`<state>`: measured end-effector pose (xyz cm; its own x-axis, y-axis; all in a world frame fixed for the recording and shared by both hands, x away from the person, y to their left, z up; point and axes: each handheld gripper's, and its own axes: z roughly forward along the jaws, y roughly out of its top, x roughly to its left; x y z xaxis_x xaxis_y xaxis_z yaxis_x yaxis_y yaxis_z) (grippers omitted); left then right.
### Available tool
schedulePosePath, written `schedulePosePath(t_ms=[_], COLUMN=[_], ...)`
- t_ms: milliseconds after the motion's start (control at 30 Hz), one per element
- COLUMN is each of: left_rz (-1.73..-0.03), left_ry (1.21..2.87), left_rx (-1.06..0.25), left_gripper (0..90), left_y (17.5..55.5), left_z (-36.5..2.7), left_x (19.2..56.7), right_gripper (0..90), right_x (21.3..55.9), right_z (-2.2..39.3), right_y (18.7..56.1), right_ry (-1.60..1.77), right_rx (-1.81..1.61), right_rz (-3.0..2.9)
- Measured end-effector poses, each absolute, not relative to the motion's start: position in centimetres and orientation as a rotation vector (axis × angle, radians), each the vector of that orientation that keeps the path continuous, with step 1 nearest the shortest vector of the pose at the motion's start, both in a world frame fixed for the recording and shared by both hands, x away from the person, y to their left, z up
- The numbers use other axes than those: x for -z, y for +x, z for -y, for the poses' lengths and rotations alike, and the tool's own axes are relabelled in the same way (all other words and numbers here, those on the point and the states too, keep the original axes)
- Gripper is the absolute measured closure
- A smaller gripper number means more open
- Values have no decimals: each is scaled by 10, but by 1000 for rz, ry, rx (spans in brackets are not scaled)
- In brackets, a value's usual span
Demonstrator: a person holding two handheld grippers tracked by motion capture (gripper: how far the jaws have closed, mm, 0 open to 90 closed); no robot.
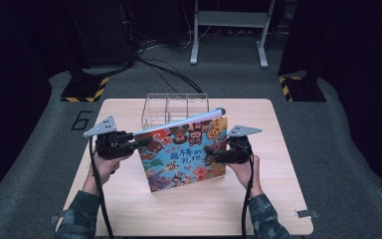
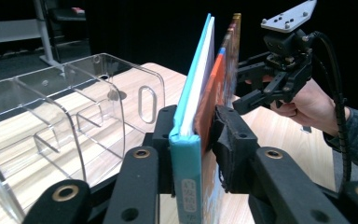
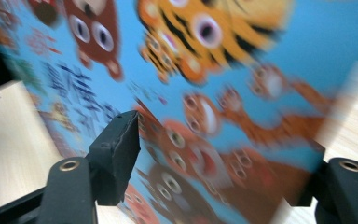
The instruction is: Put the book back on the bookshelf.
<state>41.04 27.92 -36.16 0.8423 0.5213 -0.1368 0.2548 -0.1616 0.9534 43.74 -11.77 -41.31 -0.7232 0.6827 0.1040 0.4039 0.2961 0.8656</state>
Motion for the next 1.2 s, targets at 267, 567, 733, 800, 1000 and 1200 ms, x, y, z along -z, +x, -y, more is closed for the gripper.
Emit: schedulePosePath(t_ms=[267, 567, 733, 800, 1000, 1200], left_rz=[-548, -508, -523, -531, -528, -526], left_ry=[1779, 1823, 1827, 1829, 1832, 1860], left_rx=[-268, -276, -274, -277, -305, -323], left_gripper=[752, 753, 749, 748, 747, 733], left_y=[407, 407, 409, 409, 407, 405], left_z=[-276, -276, -277, -278, -284, -284], left_x=[357, 353, 353, 352, 349, 345], right_gripper=[255, 170, 179, 177, 185, 175], right_x=[420, 419, 416, 415, 414, 414], right_z=[124, 117, 106, 104, 96, 93], right_y=[444, 454, 453, 452, 450, 450], right_ry=[1049, 1053, 1034, 1052, 1032, 1025], right_rx=[-1398, -1424, -1425, -1418, -1406, -1414], right_rz=[-2280, -2241, -2219, -2211, -2189, -2185])
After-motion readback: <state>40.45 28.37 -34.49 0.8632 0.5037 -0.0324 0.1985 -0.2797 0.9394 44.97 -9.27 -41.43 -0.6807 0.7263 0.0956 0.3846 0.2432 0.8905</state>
